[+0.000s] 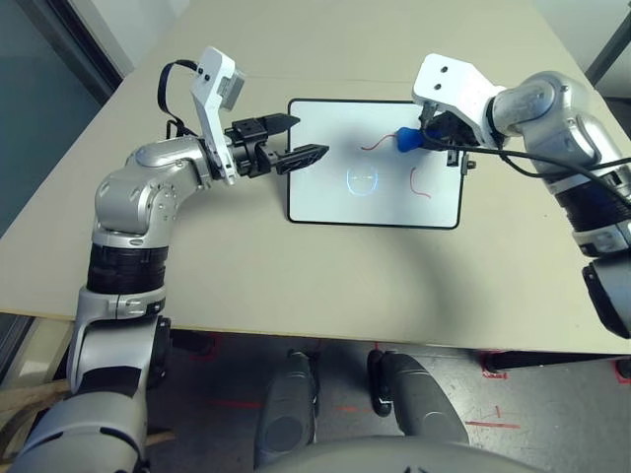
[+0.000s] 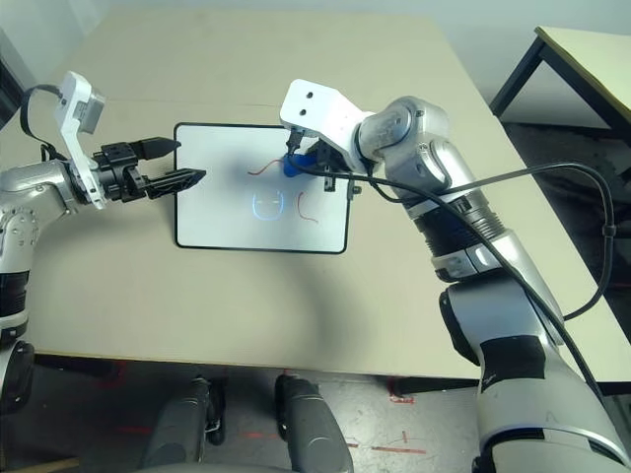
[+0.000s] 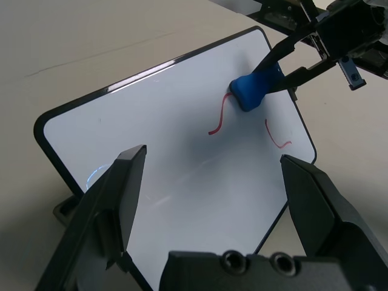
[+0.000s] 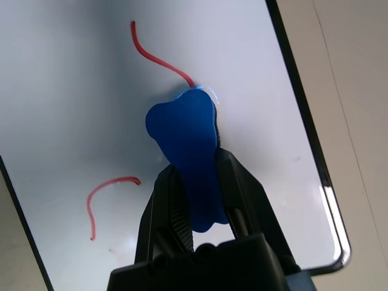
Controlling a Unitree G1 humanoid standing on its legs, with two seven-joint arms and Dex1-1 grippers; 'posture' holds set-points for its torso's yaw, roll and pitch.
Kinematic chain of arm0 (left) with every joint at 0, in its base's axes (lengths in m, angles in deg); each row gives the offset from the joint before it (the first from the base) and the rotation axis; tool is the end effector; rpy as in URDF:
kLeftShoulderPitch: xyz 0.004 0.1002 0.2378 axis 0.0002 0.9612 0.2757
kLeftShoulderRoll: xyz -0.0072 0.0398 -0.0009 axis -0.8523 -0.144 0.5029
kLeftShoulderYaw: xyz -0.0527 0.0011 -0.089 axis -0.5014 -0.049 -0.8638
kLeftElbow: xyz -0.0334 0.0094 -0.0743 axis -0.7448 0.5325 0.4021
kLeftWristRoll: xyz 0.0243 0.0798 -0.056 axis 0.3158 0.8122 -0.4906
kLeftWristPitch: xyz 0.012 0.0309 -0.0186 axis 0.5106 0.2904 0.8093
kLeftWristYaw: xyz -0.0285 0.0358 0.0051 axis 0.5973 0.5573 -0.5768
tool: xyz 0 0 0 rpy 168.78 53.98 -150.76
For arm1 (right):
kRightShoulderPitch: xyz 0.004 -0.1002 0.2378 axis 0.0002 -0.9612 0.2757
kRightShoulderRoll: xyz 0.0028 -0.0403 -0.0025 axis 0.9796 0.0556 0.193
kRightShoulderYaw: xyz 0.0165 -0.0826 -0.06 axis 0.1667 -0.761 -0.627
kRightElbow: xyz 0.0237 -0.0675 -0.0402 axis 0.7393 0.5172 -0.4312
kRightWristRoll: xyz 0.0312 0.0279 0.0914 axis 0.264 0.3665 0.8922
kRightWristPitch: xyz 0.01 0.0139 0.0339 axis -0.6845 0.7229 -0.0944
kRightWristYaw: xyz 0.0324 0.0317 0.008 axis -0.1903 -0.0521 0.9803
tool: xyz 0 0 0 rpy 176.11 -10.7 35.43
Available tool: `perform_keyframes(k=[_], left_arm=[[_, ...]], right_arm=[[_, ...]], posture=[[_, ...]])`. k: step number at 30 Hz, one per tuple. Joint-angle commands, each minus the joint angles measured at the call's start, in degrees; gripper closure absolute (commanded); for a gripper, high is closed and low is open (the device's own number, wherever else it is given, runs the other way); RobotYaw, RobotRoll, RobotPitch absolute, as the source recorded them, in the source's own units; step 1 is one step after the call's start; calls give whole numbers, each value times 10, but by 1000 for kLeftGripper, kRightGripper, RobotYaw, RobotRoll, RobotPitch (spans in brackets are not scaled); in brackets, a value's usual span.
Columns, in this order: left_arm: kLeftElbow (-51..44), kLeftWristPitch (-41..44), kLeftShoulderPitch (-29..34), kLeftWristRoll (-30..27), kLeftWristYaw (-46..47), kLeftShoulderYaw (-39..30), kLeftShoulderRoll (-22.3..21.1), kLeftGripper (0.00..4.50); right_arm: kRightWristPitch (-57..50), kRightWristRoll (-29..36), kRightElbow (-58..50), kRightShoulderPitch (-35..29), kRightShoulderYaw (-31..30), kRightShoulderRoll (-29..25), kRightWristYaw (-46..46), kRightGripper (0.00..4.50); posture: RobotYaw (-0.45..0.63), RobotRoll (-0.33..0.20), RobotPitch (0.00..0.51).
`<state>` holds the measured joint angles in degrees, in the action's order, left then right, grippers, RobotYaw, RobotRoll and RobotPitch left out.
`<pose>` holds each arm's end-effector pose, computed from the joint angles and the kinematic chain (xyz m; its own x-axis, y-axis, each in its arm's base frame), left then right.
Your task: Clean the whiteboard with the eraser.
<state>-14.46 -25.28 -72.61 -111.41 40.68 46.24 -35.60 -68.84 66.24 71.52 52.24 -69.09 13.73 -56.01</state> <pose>0.2895 0.2199 0.2308 0.6054 -0.7892 -0.1032 0.7957 0.5969 0.1033 0.3326 -0.1543 0.2756 0.6265 0.4715 -0.6207 -0.6999 -0.0103 -0.7142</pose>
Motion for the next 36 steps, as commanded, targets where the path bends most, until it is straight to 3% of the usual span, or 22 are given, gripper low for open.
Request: perform_keyframes(k=[1,24,36], left_arm=[[-19,12,13,-7,3,0,-4,0],[-47,36,28,-25,25,5,1,0],[-39,30,28,-24,22,8,4,0]], right_arm=[[-5,-5,-6,-6,-2,9,-11,3703],[-18,-10,9,18,-3,76,-13,3703],[-14,-15,25,13,15,25,-12,3703]], posture=[[12,0,169],[16,0,192],[-9,0,193]])
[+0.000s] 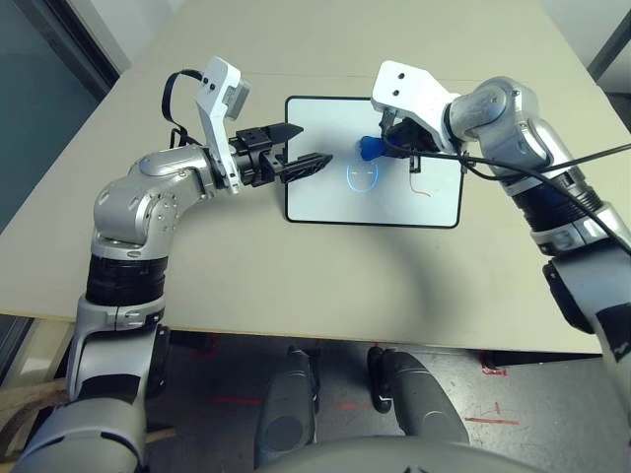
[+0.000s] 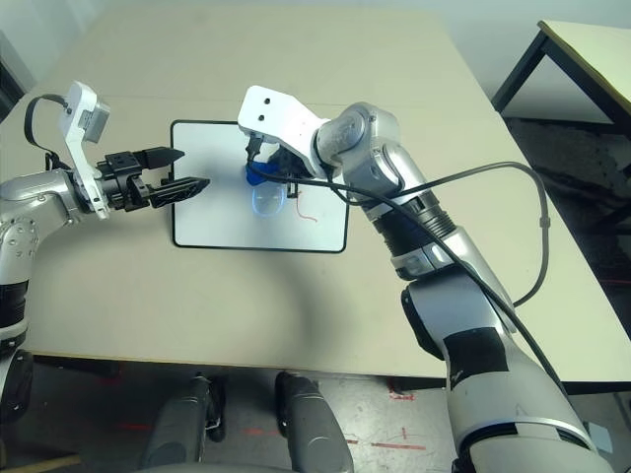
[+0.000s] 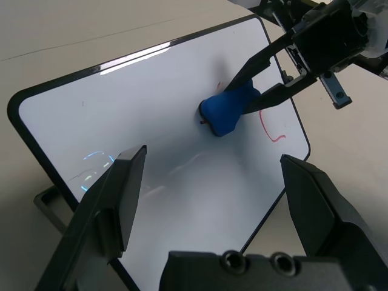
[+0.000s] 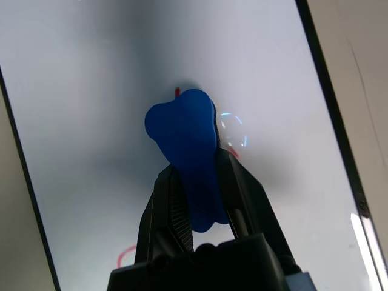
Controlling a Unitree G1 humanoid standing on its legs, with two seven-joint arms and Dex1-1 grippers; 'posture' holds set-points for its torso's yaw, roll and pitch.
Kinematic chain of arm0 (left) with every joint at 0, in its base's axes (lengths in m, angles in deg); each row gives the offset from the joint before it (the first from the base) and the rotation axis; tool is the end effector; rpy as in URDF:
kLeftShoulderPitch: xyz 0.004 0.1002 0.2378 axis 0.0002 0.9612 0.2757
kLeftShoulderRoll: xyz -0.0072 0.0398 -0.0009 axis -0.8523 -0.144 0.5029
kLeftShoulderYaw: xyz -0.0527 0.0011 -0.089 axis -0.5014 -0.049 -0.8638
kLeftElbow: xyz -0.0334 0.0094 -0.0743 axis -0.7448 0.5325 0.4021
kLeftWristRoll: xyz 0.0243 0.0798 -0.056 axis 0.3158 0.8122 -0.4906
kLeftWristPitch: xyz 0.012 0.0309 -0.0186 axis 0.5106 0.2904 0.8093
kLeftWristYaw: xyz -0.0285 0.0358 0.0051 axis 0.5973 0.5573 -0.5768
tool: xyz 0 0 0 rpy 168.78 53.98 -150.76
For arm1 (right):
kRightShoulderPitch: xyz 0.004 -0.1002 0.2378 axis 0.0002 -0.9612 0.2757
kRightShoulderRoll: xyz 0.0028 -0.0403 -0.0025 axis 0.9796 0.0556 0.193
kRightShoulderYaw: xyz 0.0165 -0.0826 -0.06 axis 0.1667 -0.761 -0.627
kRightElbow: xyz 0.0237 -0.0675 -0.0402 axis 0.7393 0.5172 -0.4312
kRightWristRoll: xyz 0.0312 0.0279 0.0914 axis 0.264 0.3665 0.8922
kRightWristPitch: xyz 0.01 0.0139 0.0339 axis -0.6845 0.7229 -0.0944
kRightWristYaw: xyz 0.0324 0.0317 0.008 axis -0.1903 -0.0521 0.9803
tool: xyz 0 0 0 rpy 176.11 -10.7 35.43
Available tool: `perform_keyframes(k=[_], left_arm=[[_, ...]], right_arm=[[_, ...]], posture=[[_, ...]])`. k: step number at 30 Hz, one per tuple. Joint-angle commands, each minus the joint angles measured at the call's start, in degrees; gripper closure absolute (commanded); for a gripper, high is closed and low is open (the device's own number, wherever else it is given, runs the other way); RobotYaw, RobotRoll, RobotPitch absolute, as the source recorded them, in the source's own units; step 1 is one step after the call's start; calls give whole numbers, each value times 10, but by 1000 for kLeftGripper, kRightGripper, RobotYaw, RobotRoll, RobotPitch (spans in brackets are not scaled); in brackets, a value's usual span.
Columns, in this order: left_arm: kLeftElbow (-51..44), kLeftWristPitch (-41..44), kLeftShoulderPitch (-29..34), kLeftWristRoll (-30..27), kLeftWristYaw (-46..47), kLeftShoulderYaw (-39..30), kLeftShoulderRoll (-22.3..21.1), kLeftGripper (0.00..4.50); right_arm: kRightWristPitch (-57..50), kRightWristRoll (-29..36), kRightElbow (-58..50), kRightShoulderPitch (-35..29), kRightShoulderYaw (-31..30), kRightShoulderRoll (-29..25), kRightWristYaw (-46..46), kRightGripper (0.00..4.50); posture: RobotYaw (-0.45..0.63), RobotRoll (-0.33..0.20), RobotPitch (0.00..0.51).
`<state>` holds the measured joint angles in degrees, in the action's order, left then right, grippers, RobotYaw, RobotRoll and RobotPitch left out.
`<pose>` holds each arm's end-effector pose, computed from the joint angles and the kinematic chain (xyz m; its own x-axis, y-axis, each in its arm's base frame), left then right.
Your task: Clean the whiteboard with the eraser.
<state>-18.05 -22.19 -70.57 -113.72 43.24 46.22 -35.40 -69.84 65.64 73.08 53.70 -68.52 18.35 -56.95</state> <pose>0.2828 0.2154 0.2259 0.6041 -0.7885 -0.1152 0.7968 0.6004 0.0687 0.3359 -0.1360 0.2755 0.5899 0.5176 -0.6198 -0.7186 -0.0136 -0.6953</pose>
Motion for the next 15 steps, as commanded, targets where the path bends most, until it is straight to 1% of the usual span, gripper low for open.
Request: perform_keyframes(k=[1,8,15], left_arm=[[-1,-2,7,-1,-5,9,2,0],[2,-4,7,0,-8,11,3,0],[4,-4,5,2,-8,15,8,0]], right_arm=[[-4,-10,11,-3,12,-31,-3,3703],[0,-11,14,-6,17,-65,-5,3703],[-5,-8,8,-13,14,-67,-7,3703]], posture=[[-11,0,193],[-20,0,192],[-21,0,197]])
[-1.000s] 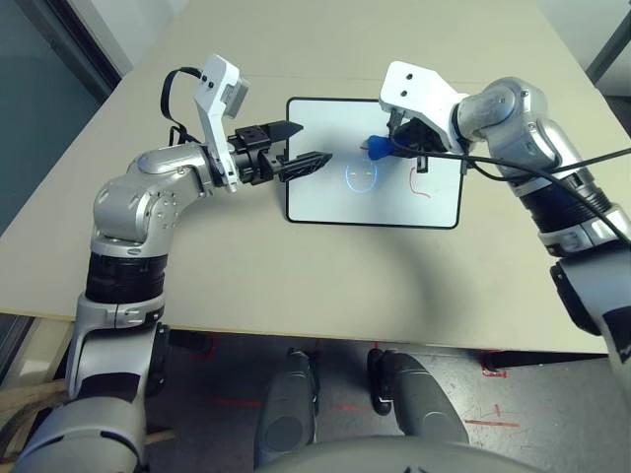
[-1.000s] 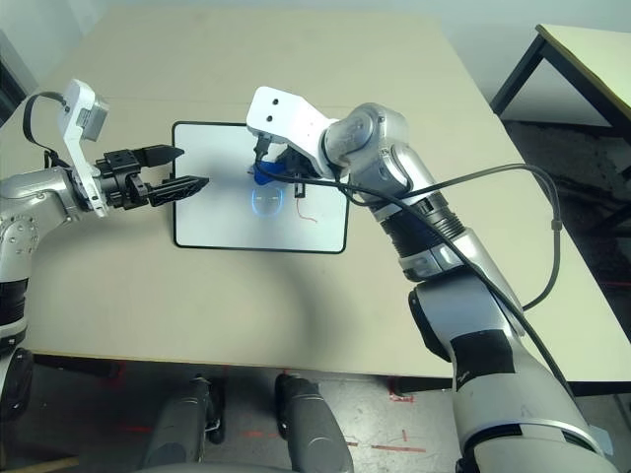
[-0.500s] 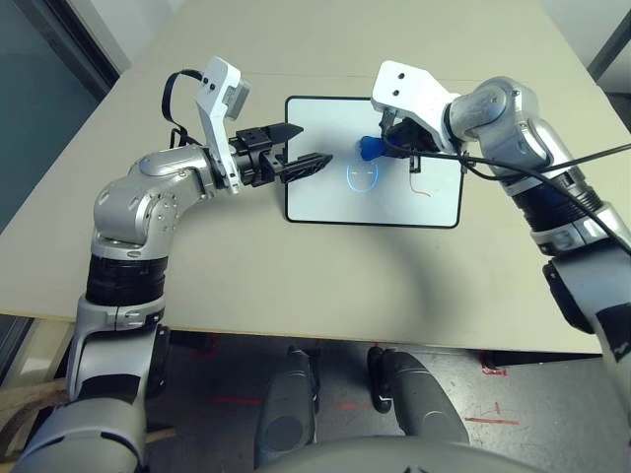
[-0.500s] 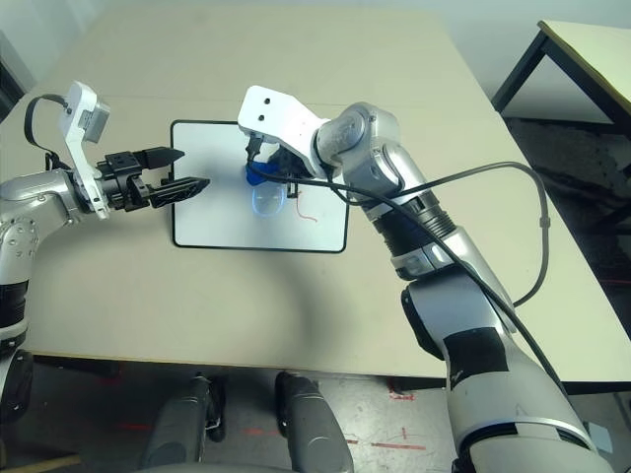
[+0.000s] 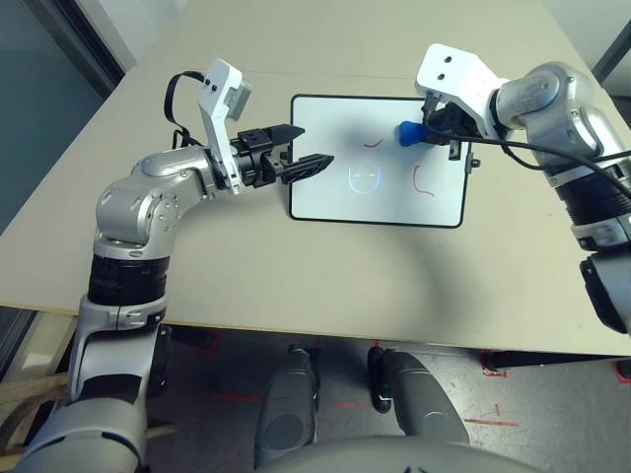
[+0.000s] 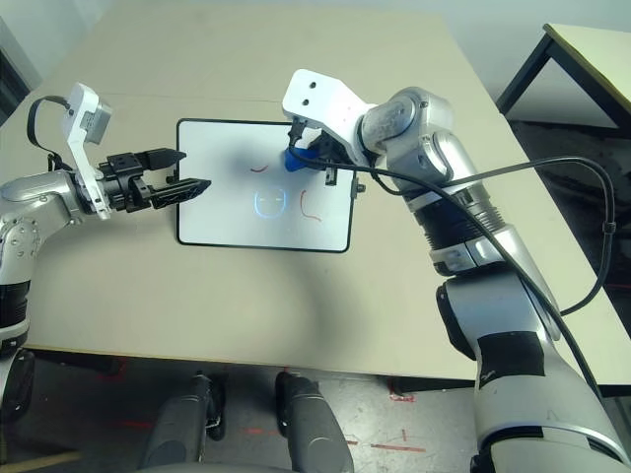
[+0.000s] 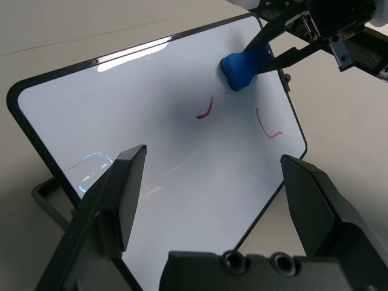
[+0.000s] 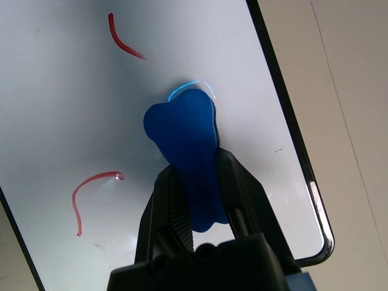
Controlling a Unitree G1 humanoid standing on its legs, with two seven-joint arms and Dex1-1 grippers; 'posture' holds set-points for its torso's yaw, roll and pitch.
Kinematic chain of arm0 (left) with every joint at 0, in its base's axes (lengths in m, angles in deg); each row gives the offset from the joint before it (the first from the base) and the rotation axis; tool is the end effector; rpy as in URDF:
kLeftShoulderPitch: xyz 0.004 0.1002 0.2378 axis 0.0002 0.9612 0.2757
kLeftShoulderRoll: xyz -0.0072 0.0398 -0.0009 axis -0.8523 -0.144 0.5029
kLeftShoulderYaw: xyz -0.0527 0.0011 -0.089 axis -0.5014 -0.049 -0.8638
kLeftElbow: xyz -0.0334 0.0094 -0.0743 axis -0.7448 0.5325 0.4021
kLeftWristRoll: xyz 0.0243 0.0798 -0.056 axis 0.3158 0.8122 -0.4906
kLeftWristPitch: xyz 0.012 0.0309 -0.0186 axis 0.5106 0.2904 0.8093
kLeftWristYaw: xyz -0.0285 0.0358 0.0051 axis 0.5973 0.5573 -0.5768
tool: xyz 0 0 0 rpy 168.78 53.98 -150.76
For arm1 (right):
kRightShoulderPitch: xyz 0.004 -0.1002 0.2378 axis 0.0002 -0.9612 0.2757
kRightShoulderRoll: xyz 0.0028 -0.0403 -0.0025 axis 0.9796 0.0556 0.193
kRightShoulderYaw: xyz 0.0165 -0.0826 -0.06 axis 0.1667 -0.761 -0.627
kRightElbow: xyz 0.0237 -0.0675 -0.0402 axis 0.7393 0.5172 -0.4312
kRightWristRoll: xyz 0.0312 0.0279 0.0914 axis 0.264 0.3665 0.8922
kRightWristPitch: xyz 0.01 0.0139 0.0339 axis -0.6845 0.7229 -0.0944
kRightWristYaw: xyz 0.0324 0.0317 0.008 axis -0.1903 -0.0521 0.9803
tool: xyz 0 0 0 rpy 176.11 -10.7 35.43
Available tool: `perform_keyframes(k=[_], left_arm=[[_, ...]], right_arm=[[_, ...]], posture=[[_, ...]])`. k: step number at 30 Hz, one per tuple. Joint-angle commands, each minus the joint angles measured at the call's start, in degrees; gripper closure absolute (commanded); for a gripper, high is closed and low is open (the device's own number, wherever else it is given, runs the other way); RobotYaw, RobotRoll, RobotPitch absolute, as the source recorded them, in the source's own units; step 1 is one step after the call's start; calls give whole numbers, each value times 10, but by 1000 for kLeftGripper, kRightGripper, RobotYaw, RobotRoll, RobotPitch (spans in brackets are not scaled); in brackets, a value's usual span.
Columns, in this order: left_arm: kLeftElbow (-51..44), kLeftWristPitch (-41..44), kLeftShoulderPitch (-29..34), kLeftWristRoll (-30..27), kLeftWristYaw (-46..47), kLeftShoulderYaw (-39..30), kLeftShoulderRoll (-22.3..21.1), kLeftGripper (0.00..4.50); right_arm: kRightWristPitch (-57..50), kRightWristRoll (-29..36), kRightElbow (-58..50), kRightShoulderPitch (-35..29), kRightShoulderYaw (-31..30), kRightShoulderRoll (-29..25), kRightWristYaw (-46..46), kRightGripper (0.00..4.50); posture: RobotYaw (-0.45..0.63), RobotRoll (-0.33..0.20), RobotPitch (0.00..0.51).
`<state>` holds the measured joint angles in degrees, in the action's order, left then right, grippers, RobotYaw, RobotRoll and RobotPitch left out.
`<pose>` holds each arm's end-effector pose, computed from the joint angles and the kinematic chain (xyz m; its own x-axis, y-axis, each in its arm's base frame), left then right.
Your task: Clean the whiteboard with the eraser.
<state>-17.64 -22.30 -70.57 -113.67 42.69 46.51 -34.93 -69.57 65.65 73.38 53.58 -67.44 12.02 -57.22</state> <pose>0.2840 0.2138 0.2238 0.5920 -0.7974 -0.1169 0.8056 0.5895 0.0584 0.3337 -0.1680 0.2862 0.6552 0.4348 -0.6178 -0.6978 0.0349 -0.7154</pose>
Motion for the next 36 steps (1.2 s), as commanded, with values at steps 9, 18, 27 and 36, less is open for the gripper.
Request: perform_keyframes(k=[9,18,27,36], left_arm=[[-2,-1,7,1,-1,11,4,0],[-8,0,15,-1,4,8,6,0],[-13,0,22,-3,8,4,7,0],[-17,1,25,-5,10,3,4,0]], right_arm=[[-10,-7,-1,-9,-12,37,-6,3704],[3,-17,8,0,-27,89,-6,3720],[19,-27,47,24,-33,138,4,3721],[30,-32,79,36,-26,143,13,3721]], posture=[[-6,0,202],[6,0,205],[16,0,206],[13,0,201]])
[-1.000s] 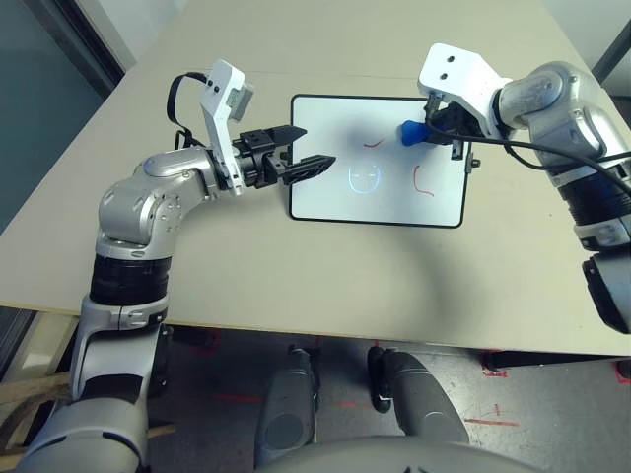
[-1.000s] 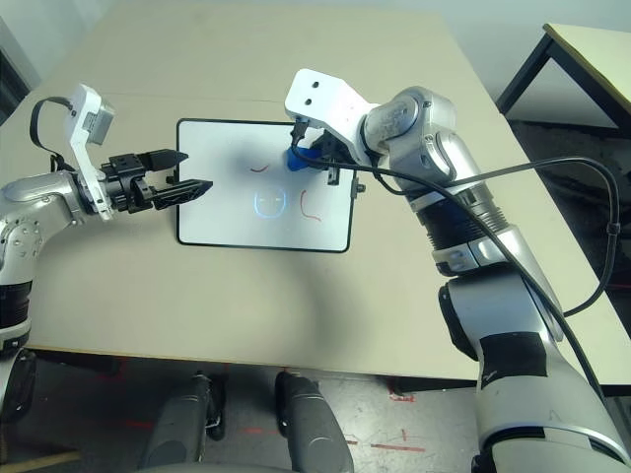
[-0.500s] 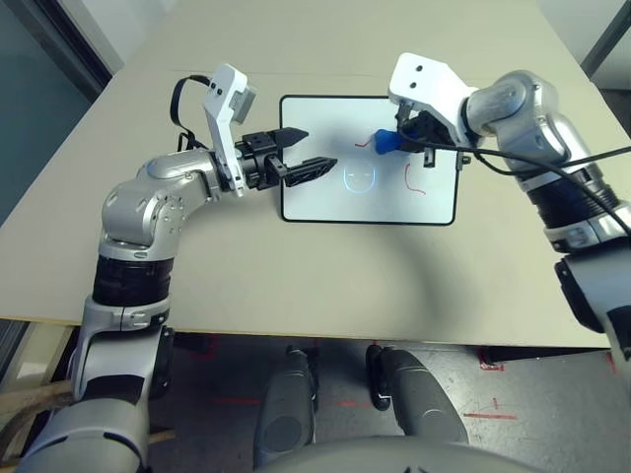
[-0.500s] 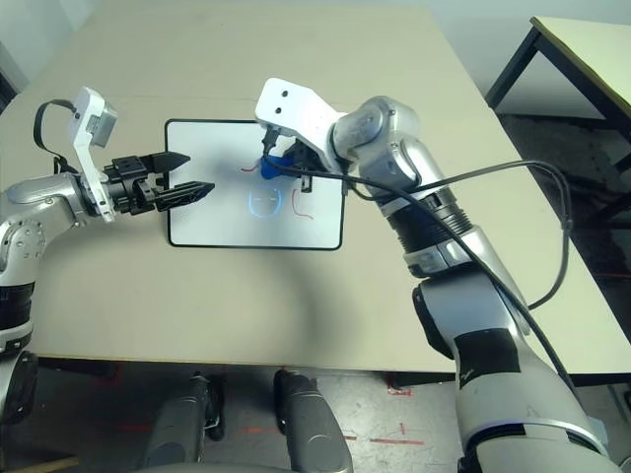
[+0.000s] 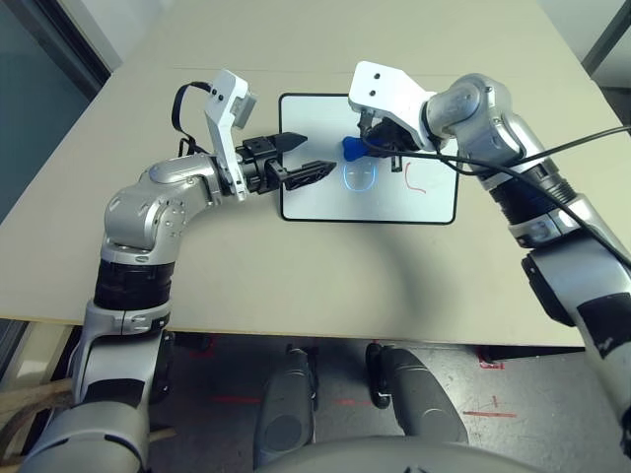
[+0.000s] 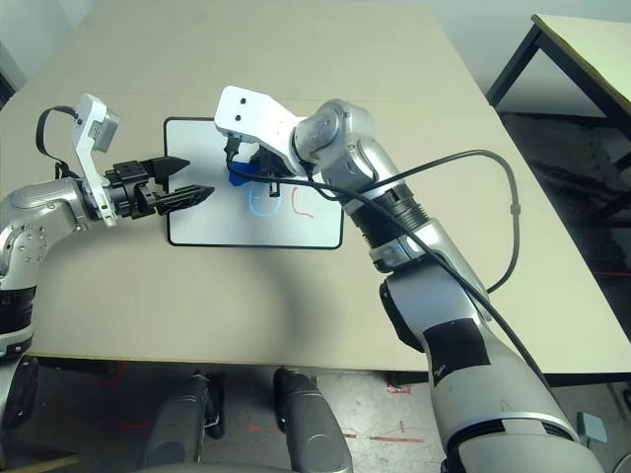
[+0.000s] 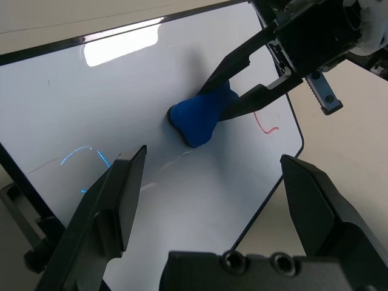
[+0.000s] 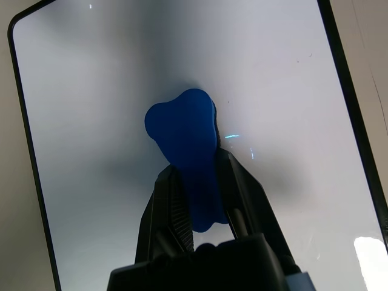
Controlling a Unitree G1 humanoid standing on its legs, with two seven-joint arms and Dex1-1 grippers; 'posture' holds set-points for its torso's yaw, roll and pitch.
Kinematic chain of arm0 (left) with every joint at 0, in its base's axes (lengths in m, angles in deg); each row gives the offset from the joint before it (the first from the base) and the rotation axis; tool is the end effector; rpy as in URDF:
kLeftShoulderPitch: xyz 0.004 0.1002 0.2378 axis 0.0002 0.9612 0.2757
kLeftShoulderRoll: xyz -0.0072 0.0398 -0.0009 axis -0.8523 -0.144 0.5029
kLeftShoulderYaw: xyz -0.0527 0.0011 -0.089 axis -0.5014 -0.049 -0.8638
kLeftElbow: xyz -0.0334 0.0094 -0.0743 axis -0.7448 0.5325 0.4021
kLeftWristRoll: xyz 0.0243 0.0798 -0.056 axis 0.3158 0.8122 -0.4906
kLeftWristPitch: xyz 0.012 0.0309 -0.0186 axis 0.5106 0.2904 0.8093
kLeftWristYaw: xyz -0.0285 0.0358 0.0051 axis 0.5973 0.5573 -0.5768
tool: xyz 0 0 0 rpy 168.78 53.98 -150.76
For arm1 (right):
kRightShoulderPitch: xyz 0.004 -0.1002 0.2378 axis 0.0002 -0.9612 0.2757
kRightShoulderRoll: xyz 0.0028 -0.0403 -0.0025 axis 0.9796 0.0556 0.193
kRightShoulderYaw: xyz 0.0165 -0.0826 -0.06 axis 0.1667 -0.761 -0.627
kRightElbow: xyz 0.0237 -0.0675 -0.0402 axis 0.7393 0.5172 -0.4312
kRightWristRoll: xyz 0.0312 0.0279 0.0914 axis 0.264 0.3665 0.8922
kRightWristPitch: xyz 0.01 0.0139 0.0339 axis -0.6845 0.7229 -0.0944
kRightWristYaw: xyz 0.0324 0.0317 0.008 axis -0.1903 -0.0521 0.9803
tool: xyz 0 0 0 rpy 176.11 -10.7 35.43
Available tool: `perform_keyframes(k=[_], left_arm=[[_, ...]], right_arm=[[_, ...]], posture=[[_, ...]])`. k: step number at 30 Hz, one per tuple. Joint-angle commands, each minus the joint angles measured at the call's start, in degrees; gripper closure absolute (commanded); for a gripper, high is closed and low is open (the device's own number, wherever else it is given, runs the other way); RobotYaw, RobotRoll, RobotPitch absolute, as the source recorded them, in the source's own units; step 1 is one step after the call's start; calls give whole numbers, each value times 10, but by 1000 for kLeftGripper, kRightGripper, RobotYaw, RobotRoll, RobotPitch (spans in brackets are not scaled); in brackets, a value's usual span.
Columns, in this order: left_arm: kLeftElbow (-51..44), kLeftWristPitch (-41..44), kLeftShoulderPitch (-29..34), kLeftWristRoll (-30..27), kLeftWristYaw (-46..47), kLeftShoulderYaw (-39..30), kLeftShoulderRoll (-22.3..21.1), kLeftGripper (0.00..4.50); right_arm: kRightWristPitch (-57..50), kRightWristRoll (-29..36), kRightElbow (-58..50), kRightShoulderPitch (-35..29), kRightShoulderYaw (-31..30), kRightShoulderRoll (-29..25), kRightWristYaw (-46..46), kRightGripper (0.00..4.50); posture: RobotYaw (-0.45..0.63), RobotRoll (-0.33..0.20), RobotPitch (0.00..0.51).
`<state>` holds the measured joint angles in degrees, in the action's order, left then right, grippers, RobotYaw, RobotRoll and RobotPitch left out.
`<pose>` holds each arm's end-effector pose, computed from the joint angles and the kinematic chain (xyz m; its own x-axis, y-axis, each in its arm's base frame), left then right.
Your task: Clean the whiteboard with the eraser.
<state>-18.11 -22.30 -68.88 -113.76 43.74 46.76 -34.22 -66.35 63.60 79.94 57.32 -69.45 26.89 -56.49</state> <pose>0.2825 0.2124 0.2152 0.5981 -0.7914 -0.1264 0.8000 0.5989 0.0360 0.3436 -0.0978 0.2713 0.5252 0.5779 -0.6247 -0.7231 -0.0840 -0.6856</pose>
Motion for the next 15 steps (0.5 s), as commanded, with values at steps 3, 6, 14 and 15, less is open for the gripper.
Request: perform_keyframes(k=[3,6,14,15], left_arm=[[-9,-1,6,-3,-1,2,-1,0],[-2,-4,0,-1,-3,7,3,0],[8,-7,-7,3,-11,12,5,0],[9,-7,-8,3,-12,12,5,0]], right_arm=[[-3,-13,10,-7,-1,-22,3,3721],[-5,-14,5,-13,5,-47,0,3721],[-6,-12,-3,-17,11,-101,-8,3721],[-6,-12,-5,-18,12,-106,-9,3721]], posture=[[3,0,199],[-9,0,198],[-26,0,201],[-27,0,200]])
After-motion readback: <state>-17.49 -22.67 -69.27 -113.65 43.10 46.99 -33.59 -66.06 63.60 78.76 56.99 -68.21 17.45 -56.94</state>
